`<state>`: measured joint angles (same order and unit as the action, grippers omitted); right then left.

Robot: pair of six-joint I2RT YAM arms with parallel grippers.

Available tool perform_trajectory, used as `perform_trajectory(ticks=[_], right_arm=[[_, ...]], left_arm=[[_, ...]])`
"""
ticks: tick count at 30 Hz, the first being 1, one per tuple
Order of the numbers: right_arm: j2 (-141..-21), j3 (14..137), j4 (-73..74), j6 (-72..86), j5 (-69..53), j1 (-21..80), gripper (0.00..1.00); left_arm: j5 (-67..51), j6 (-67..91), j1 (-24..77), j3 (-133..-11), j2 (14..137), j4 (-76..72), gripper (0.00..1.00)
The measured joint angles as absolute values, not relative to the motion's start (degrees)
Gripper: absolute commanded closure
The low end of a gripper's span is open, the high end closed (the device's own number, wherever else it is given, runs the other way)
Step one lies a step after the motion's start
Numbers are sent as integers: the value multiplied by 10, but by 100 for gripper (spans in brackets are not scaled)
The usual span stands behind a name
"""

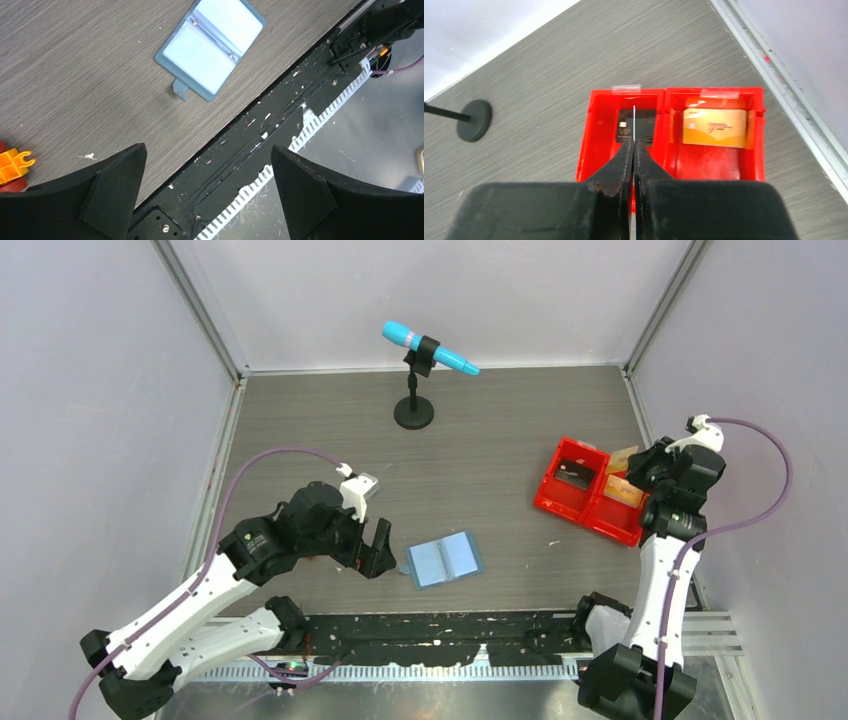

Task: Take the credit cards out of the card holder
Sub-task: Place the credit card in the storage box.

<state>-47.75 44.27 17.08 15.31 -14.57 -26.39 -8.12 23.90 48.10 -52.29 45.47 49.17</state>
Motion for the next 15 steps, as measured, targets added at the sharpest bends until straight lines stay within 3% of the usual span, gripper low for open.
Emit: perform_trajectory(ticks=[15], right_arm=[[-565, 478, 229, 78, -132, -349, 95]], left_arm=[[-63, 223, 481, -524, 443, 507, 1]])
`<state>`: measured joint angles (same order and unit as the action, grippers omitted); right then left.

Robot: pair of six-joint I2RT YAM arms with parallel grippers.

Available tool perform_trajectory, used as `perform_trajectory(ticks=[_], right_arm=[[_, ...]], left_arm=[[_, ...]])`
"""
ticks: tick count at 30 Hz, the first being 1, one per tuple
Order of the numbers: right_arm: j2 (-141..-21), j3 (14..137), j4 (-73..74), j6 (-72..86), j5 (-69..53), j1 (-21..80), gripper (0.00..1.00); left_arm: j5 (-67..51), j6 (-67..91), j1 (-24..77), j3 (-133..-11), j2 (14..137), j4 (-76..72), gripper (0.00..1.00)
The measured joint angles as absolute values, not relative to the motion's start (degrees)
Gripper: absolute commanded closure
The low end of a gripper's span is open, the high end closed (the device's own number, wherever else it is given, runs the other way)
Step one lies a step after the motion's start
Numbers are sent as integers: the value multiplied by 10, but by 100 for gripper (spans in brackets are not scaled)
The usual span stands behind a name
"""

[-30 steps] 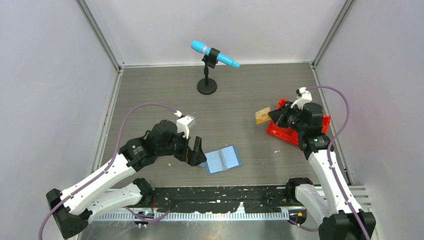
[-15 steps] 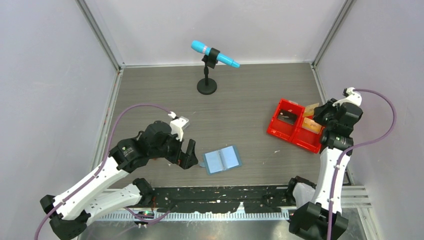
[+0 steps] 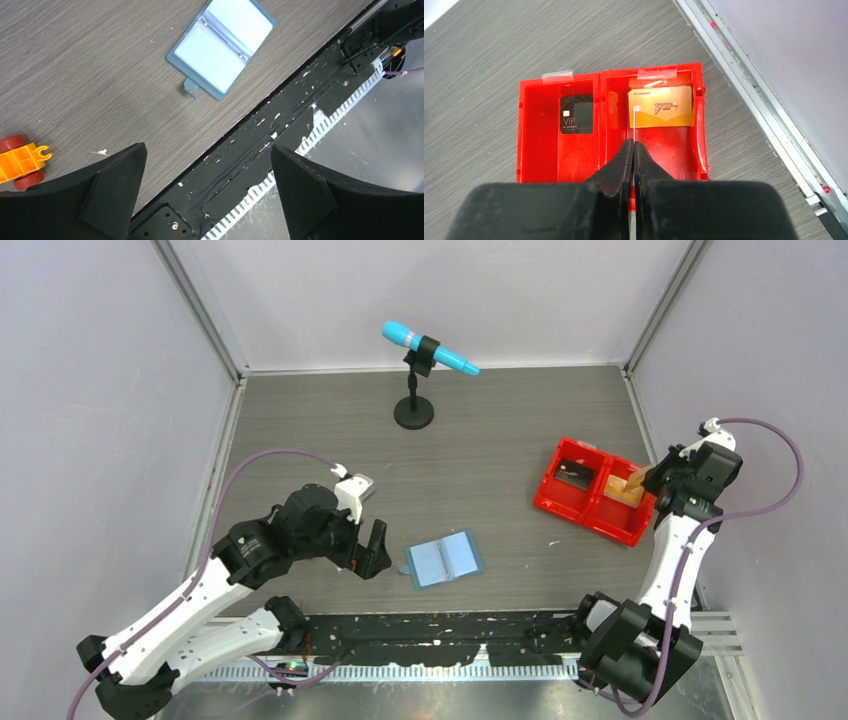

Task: Take the credit cards out of the card holder
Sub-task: Place the credit card in the storage box.

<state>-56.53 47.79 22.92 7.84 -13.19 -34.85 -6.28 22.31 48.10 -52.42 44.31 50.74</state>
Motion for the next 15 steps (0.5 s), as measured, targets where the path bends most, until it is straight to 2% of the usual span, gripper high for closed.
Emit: perform_trajectory(ticks=[7, 15], right_arm=[[-621, 483, 230, 60, -146, -354, 95], [-631, 471, 183, 45, -191, -354, 95]], left_arm=[[-33, 241, 481, -530, 411, 503, 1], [22, 273, 481, -535, 375, 469, 1]])
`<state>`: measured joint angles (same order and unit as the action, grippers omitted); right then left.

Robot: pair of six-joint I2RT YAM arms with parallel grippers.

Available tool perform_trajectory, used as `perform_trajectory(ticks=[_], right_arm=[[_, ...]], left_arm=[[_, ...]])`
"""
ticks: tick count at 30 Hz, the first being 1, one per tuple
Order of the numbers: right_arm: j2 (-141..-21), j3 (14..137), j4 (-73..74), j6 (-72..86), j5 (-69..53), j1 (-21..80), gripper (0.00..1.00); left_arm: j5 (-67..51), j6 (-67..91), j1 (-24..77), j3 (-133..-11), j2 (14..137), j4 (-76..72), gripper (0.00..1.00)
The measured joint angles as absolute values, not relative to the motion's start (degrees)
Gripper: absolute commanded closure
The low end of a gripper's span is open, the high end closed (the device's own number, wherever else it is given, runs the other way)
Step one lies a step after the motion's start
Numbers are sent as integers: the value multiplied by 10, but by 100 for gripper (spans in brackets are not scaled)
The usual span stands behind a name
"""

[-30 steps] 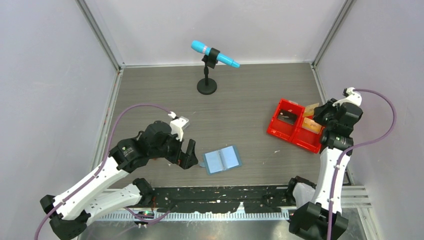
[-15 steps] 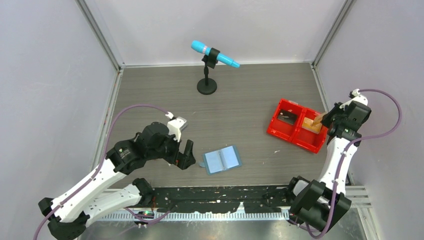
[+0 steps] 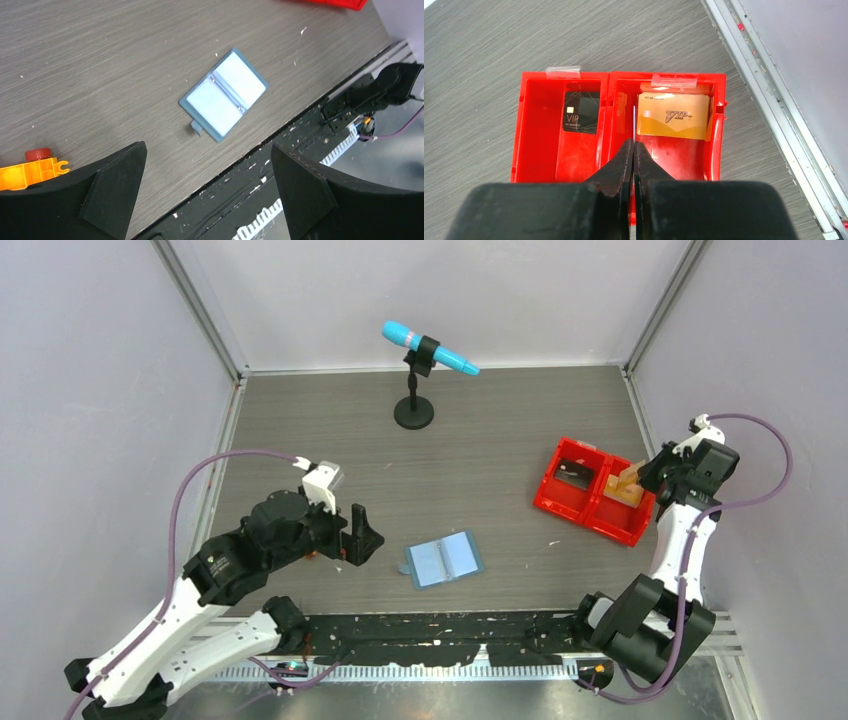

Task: Take the credit cards out of the card holder
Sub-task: Place the credit card in the storage box.

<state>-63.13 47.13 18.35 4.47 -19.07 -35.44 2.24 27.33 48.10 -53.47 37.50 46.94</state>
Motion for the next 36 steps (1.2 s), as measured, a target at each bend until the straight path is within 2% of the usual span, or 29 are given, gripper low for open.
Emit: perform_trajectory(ticks=[9, 29, 36], right_arm=[[-707, 476, 187, 31, -201, -355, 95], [-775, 484, 142, 21, -241, -355, 95], [-805, 484, 132, 17, -244, -355, 90]], left_arm=[[60, 281, 481, -531, 387, 446, 1], [69, 268, 481, -530, 442, 423, 1], [69, 269, 481, -532, 469, 417, 1]])
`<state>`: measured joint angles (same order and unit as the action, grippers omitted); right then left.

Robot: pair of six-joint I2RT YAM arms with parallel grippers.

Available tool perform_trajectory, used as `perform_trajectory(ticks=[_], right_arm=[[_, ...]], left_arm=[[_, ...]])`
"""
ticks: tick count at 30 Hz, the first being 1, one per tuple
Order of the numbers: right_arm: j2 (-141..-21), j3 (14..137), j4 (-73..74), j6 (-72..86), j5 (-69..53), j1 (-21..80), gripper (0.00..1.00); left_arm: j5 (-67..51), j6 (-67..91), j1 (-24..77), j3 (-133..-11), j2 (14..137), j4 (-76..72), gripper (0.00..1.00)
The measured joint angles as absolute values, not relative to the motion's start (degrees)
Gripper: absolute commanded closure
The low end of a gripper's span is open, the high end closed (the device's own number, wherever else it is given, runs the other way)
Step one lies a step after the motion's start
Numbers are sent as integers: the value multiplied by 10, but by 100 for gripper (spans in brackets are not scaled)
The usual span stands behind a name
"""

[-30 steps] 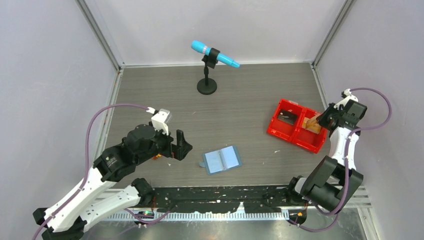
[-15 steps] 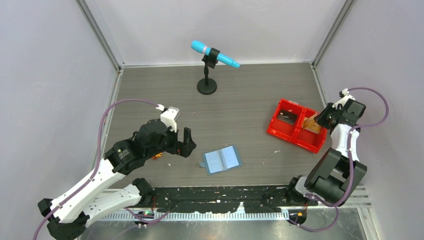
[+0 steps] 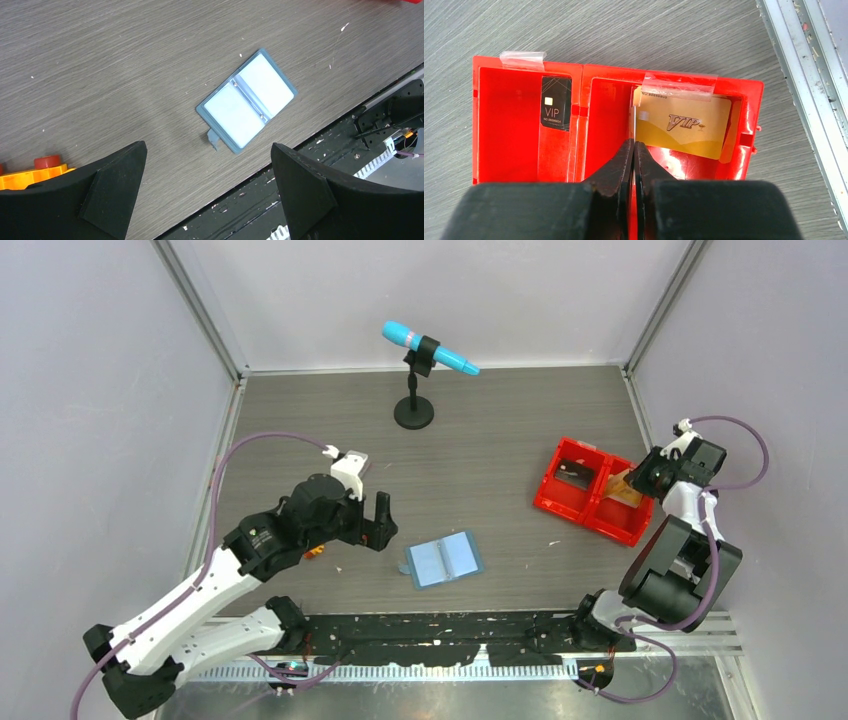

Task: Take the credit cards out of the card holder
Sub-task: Place the credit card in the storage box.

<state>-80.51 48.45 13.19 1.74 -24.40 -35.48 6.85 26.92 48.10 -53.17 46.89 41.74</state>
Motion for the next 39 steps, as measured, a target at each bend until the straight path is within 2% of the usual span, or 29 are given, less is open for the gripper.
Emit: perform_trajectory(ticks=[15, 28, 39], right_arm=[[-820, 501, 104, 15, -246, -355, 93], [-830, 517, 104, 15, -230, -355, 70], [-817, 534, 125, 46, -170, -355, 67]], left_arm=[[69, 281, 481, -533, 485, 403, 1], [69, 284, 481, -535, 491, 401, 1], [88, 297, 481, -535, 501, 401, 1]])
